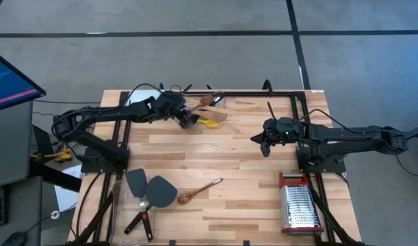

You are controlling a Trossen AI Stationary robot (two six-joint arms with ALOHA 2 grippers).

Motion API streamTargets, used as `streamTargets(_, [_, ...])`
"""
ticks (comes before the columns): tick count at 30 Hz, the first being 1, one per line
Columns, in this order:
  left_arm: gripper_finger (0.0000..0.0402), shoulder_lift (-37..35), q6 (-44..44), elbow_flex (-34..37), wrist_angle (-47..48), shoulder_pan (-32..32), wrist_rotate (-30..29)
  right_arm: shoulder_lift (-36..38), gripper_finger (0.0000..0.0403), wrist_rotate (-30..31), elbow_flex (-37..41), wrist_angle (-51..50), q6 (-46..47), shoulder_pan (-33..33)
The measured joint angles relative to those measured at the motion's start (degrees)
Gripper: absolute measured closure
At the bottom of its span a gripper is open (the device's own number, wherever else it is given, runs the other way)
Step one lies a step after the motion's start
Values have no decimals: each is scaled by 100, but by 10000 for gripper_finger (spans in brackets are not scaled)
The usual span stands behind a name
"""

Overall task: Pick & Place Kitchen Items
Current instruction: Put the brown serving spoon into the top transparent bin

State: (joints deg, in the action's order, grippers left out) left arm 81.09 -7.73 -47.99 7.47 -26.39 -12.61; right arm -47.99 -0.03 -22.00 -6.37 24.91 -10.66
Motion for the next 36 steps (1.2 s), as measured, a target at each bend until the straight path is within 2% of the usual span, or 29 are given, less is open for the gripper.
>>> streamTargets(4, [242,-304,-4,0,7,34,128,0,403,-2,0,0,0,0])
streamTargets(10, [234,-960,-96,0,2,266,1381,0,403,-2,0,0,-2,0])
streamTargets(14, [244,-1297,-464,0,-3,656,1768,0,403,-2,0,16,-132,6])
streamTargets(23, [284,-1301,-628,-2,-26,2116,1756,-2,403,-20,-2,582,-146,261])
streamTargets(31, [316,-844,-1432,-2,-414,3530,866,-6,403,-38,-2,1183,-144,944])
streamTargets(36, [334,-514,-2119,-1,-766,4146,424,-57,403,-422,-3,1595,-146,1320])
